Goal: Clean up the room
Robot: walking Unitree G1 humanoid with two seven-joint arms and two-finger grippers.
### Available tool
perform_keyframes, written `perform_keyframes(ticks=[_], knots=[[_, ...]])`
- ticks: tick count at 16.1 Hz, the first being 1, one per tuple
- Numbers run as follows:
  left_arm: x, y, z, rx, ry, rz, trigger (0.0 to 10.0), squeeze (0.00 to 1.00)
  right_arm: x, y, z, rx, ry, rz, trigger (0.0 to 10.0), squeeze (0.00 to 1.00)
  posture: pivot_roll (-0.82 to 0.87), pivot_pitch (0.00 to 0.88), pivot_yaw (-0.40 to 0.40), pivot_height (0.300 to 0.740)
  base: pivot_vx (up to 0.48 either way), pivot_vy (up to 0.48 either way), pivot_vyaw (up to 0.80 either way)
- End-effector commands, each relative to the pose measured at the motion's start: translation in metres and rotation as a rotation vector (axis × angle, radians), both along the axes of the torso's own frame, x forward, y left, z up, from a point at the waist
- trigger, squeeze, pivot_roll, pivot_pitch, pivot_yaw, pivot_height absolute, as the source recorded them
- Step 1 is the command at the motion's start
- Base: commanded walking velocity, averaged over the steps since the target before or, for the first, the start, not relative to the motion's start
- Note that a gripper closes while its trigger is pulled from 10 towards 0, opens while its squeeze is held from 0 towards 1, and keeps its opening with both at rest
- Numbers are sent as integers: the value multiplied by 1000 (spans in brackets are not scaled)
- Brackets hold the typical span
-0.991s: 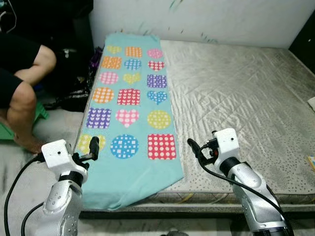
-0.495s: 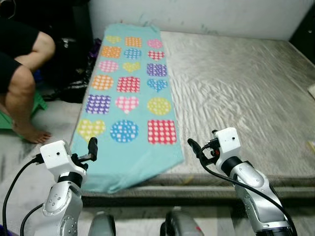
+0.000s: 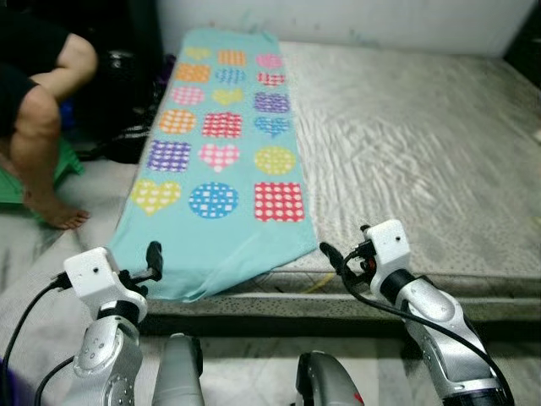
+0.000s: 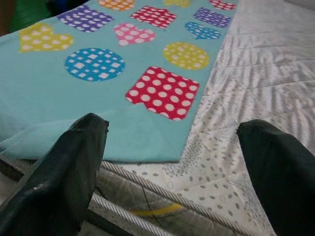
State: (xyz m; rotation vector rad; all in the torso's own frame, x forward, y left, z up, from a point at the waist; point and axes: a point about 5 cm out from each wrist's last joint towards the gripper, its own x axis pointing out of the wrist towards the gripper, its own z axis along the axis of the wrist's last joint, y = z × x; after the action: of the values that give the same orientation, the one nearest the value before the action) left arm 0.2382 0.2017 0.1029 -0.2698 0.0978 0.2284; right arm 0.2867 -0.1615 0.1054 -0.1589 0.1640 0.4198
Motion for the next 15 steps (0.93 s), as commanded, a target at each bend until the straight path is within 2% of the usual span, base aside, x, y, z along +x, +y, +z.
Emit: perform_keyframes(ticks=[1,6,9,15], knots=[[0,2,3,9,-12,15,10000,0,2,-1,3,-1,-11,3,10000,0,-68,125,-87,598,0,0,0],[1,-2,8,-12,-50,-7,10000,0,2,2,5,-5,-21,28,10000,0,-68,128,-89,593,0,0,0],[1,-3,10,-18,-57,-10,10000,0,1,4,5,3,-26,39,10000,0,-71,137,-89,558,0,0,0],[3,-5,13,-19,-72,-26,10000,0,3,7,6,5,-28,43,10000,0,-69,152,-89,558,42,0,0]])
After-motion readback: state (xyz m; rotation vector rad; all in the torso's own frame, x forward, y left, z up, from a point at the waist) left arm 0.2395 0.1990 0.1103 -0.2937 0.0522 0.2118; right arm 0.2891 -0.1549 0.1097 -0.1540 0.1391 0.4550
